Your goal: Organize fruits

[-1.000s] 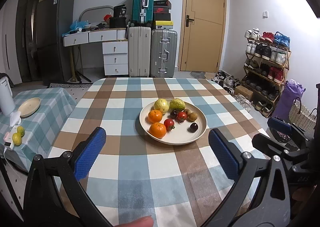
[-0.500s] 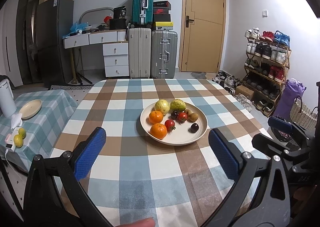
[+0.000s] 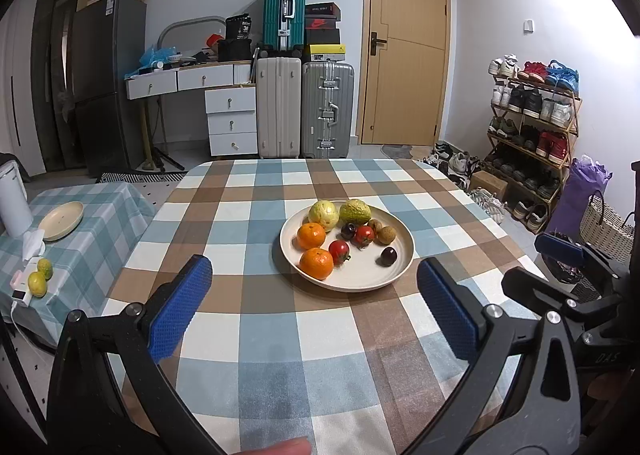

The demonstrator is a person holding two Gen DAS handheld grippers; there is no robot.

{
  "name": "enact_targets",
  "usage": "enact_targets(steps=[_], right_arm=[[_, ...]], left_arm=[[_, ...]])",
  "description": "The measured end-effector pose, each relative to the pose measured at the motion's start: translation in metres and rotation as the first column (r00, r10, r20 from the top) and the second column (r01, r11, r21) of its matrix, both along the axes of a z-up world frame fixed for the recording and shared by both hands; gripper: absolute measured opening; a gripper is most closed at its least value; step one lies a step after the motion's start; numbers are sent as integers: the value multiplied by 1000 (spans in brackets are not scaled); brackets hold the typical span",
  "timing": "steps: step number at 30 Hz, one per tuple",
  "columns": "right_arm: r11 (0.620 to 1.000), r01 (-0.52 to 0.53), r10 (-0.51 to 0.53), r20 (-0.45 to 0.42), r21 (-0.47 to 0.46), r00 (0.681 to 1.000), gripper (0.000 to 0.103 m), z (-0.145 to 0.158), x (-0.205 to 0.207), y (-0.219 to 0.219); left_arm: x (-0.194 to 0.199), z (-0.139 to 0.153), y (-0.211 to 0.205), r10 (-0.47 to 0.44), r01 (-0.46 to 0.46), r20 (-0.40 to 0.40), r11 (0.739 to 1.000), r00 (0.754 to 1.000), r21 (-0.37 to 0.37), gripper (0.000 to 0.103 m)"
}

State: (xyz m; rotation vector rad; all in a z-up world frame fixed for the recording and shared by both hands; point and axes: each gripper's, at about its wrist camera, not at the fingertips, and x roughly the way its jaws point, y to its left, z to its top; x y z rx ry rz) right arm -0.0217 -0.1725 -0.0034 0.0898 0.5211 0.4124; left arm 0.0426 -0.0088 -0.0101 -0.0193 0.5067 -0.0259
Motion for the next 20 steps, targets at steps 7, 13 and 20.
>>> enact_targets(steps=[7, 13, 20], right_arm=[[1000, 0, 0, 0, -1, 1000, 103, 0, 0, 0], [1000, -1, 1, 0, 0, 1000, 103, 0, 0, 0], [1000, 0, 0, 1, 0, 1000, 103, 0, 0, 0]], left_arm=[[1, 0, 0, 3, -3, 0, 1000, 1000, 3, 102], [-2, 0, -1, 4, -4, -2, 1000, 1000, 0, 102], [5, -4, -2, -9, 9, 2, 1000, 1000, 0, 102]])
